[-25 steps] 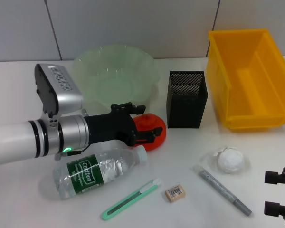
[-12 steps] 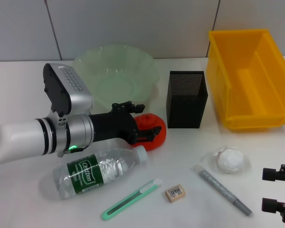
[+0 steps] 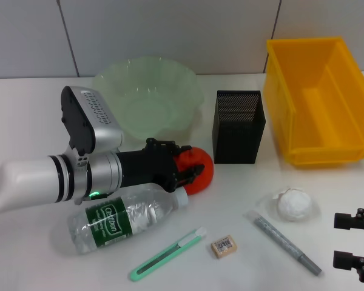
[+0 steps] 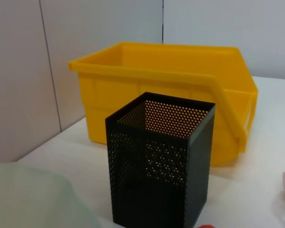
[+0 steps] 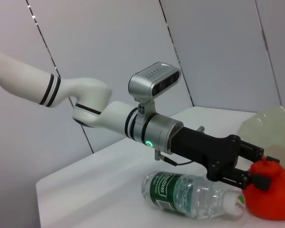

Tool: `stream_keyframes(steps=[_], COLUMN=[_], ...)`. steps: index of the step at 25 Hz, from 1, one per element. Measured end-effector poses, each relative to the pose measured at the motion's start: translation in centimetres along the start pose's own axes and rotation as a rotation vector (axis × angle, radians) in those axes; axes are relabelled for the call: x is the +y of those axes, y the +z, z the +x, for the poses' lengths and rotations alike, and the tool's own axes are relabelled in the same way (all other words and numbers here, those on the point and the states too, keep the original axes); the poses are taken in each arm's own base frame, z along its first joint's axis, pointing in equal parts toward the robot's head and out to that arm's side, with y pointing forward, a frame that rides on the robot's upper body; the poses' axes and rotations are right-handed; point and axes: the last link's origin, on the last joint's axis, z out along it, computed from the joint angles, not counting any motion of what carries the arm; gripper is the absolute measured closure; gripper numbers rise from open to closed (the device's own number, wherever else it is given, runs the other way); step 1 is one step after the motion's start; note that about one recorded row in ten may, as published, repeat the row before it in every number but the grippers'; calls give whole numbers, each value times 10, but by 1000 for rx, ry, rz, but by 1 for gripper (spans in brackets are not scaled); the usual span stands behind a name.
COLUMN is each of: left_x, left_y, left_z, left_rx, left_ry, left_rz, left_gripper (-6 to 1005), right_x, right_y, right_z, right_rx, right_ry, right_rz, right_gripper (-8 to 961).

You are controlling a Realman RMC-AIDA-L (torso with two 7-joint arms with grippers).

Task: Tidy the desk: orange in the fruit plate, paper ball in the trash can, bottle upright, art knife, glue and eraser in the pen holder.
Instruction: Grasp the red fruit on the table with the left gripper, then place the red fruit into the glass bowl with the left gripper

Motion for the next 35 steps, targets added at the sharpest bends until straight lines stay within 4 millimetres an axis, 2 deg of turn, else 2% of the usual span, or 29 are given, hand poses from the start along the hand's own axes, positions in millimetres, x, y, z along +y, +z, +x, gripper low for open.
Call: stream_keyframes(steps=[2,7,12,15,16,17,20,24,28,33,35], left_x=[0,-1,1,2,-1,-1,-20,-41,-71,-88,-88], left_y=[0,-1,-5,-10,-21,-21,-44,-52,-47,-33,-31], left_z=[0,0,6,12,22,22,42,56,72,80,81], left_rx=[1,7,63,108,169,169,258,291,283,232,224], left_ry=[0,-6,-29,-44,-75,-75,-115,-126,-136,-142,-136], left_rz=[0,7,-12,-39,-68,-68,-42,43,208,308,309], left_gripper=[387,644,789,800,803,807,818,832,877,916,926], right_x=[0,0,0,0,0,0,0,0,1,1,1], right_y=[0,1,1,0,0,0,1,2,4,4,4], right_z=[0,0,0,0,0,0,0,-1,-1,-1,-1], right_rx=[0,-1,-1,0,0,0,-1,-3,-8,-10,-11], right_ry=[1,3,3,2,1,1,2,2,3,4,4], right_rz=[-1,-2,-2,-1,-1,-1,-1,-5,-17,-21,-21], right_gripper=[177,178,178,178,178,178,178,178,178,178,178])
